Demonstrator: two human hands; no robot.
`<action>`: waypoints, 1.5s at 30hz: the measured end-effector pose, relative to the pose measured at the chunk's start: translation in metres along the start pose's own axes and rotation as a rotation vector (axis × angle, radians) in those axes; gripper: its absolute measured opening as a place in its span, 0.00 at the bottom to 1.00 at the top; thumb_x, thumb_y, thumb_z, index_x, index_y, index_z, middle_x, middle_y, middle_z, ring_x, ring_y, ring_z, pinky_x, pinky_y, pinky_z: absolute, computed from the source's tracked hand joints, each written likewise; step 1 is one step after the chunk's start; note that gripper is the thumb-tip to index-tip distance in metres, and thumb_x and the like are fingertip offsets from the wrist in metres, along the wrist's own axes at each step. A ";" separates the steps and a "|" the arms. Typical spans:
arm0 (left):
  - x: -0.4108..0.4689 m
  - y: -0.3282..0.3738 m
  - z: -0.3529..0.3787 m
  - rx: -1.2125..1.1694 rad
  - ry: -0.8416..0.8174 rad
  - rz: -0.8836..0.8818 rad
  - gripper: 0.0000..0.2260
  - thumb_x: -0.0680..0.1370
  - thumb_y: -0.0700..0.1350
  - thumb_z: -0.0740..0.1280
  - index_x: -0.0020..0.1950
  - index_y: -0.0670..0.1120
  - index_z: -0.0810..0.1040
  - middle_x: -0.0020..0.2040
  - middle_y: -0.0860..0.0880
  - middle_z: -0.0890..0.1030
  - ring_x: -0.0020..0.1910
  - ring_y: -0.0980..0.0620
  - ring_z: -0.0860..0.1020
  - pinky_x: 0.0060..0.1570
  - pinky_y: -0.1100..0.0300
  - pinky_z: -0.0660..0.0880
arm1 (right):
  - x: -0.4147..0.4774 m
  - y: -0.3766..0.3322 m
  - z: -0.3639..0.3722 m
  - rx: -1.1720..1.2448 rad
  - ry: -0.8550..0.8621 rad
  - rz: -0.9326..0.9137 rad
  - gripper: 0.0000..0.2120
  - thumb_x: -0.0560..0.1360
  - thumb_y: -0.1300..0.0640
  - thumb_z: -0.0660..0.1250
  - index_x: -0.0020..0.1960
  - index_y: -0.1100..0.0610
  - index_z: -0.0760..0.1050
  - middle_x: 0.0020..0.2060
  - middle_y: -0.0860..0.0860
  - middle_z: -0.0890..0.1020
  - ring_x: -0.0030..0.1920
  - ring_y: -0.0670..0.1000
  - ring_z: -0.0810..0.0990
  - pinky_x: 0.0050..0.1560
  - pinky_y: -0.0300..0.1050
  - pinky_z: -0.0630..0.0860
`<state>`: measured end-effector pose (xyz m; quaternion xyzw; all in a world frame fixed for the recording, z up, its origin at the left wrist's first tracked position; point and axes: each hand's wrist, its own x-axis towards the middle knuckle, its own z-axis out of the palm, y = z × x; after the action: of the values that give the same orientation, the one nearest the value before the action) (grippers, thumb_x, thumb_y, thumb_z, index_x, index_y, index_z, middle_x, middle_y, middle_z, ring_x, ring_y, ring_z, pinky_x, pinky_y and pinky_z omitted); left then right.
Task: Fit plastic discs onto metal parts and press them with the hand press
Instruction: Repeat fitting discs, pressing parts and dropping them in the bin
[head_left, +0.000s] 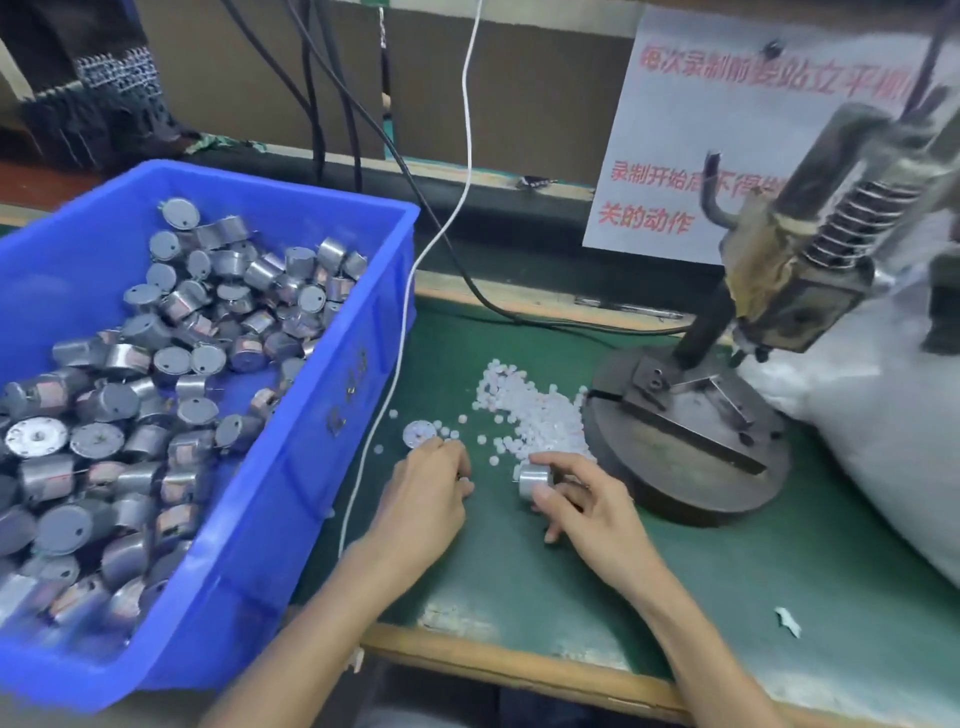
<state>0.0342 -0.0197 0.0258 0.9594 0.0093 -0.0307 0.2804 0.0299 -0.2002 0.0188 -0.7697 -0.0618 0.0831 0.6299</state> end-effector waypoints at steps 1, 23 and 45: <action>0.001 -0.001 0.000 0.011 0.000 0.008 0.01 0.77 0.41 0.64 0.46 0.47 0.73 0.48 0.50 0.75 0.49 0.46 0.76 0.46 0.54 0.71 | -0.001 0.002 0.001 -0.010 0.007 -0.013 0.11 0.76 0.64 0.67 0.55 0.53 0.76 0.36 0.53 0.77 0.32 0.48 0.76 0.32 0.35 0.74; -0.017 0.003 0.035 -0.337 0.114 0.320 0.17 0.68 0.42 0.72 0.50 0.57 0.69 0.40 0.66 0.77 0.42 0.65 0.72 0.48 0.70 0.65 | -0.007 0.016 -0.003 -0.209 0.084 -0.224 0.12 0.74 0.56 0.64 0.56 0.45 0.75 0.50 0.45 0.80 0.45 0.46 0.79 0.47 0.40 0.76; -0.017 0.000 0.037 -0.346 0.142 0.379 0.18 0.62 0.35 0.63 0.49 0.50 0.73 0.47 0.58 0.77 0.46 0.59 0.70 0.51 0.63 0.65 | -0.010 0.026 0.006 -0.590 0.056 -0.616 0.13 0.77 0.63 0.63 0.61 0.59 0.71 0.53 0.60 0.74 0.46 0.48 0.76 0.47 0.37 0.75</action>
<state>0.0153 -0.0390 -0.0041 0.8814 -0.1459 0.0918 0.4398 0.0190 -0.2013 -0.0078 -0.8646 -0.2928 -0.1510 0.3794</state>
